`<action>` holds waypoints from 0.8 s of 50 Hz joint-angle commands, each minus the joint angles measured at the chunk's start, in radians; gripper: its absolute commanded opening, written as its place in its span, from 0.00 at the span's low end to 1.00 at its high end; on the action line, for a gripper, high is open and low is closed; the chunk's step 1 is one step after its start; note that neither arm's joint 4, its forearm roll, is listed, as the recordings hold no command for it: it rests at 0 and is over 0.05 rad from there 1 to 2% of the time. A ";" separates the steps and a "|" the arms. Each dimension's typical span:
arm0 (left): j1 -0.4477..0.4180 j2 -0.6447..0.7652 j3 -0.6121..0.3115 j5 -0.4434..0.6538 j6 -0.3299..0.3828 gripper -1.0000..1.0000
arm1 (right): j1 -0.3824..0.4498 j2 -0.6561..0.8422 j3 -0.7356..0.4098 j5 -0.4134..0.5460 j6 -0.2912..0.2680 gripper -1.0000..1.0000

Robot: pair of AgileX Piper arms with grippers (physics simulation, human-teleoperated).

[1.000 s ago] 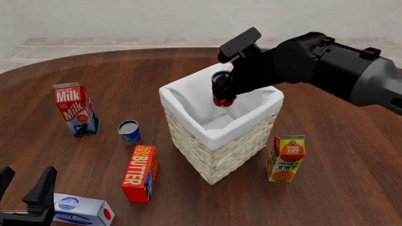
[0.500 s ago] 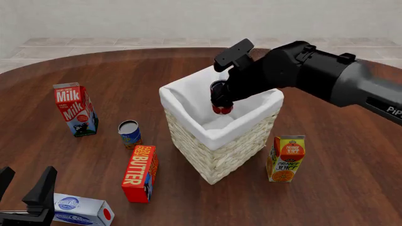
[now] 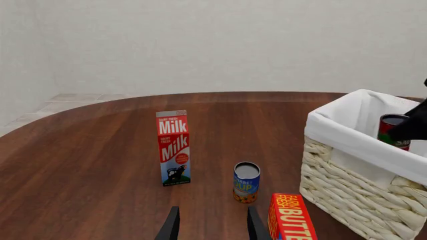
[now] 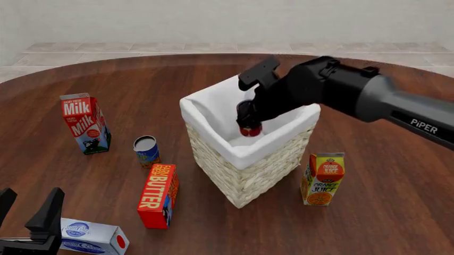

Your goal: Pick up the tomato sauce, and put it in the basket.

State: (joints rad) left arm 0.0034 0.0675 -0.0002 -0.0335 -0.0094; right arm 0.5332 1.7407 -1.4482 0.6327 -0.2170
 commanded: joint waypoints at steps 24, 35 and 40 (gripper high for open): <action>0.000 0.000 0.000 0.000 0.000 1.00 | -0.002 0.075 -0.012 -0.013 0.016 0.00; 0.000 0.001 0.000 0.000 0.000 1.00 | -0.001 0.083 -0.016 -0.013 0.018 0.00; 0.000 0.000 0.000 0.000 0.000 1.00 | 0.000 0.088 -0.020 -0.014 0.016 0.00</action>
State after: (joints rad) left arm 0.0035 0.0676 -0.0002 -0.0336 -0.0094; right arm 0.5320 1.8211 -1.4610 0.6212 -0.2177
